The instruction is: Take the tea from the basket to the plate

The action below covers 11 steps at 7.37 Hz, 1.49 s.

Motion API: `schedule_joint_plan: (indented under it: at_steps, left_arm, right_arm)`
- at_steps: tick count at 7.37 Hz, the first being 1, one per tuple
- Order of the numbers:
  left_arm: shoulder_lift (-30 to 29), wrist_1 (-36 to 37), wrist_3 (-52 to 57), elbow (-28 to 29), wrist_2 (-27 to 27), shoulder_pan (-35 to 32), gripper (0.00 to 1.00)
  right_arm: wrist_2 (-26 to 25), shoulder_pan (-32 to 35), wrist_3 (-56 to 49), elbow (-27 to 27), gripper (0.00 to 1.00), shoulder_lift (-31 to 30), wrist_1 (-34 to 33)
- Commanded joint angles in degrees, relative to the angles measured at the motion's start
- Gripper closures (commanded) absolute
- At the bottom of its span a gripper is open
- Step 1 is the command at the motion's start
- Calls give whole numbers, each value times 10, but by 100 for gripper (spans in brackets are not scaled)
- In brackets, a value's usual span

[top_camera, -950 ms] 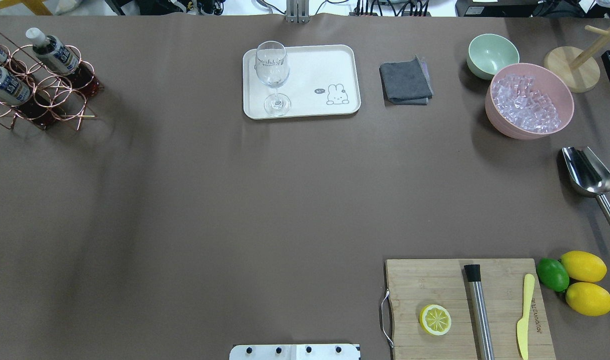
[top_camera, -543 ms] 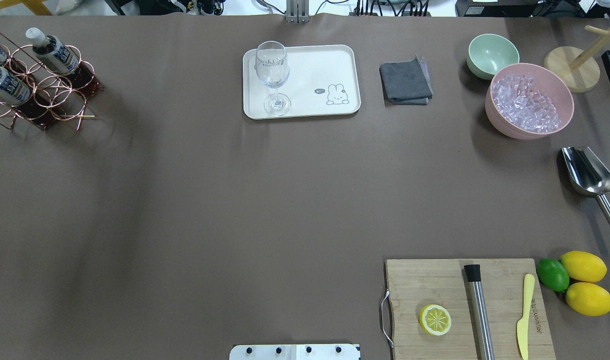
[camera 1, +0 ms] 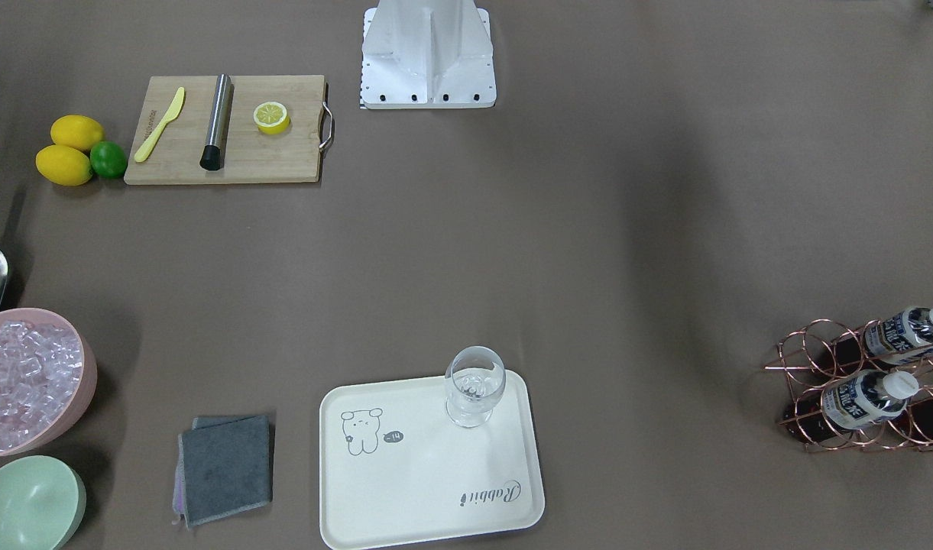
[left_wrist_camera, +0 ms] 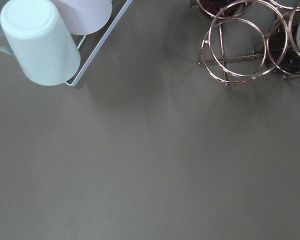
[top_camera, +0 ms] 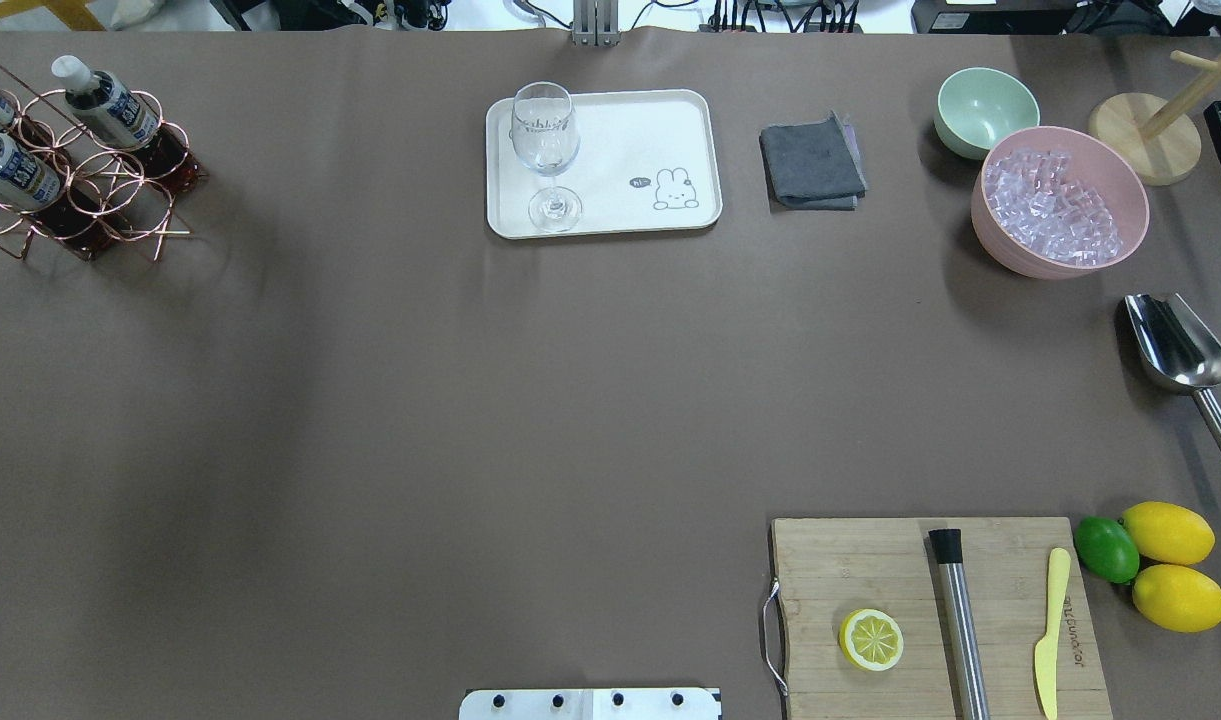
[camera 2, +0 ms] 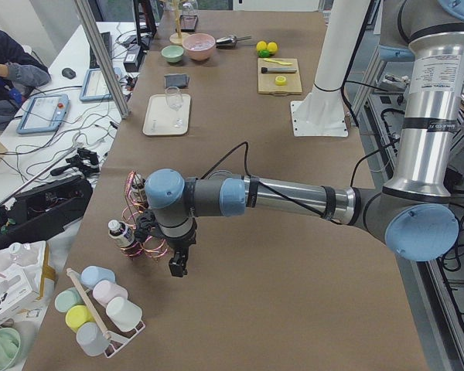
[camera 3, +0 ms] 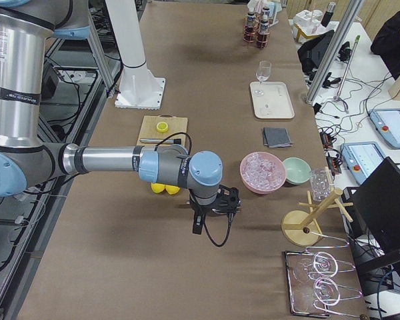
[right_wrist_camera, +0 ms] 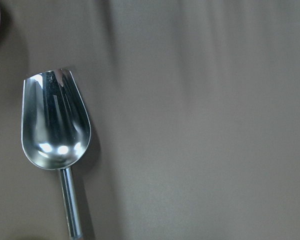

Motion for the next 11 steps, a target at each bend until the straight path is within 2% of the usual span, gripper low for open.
schedule_joint_plan:
  at_steps: [1, 4, 6, 8, 11]
  left_arm:
    - [-48, 2, 164, 3, 39, 11, 2]
    - [-91, -3, 421, -4, 43, 21, 2]
    - [-144, -2, 489, 2, 34, 23, 2]
    - [-195, 3, 491, 39, -19, 37, 2]
    - [-205, 2, 491, 42, -20, 63, 2]
  right_arm:
    - [-2, 0, 0, 1, 0, 1, 2]
    - [0, 0, 0, -3, 0, 2, 2]
    - [3, 1, 1, 4, 0, 2, 2]
    - [-1, 2, 1, 0, 0, 3, 2]
    - [3, 3, 1, 1, 0, 3, 2]
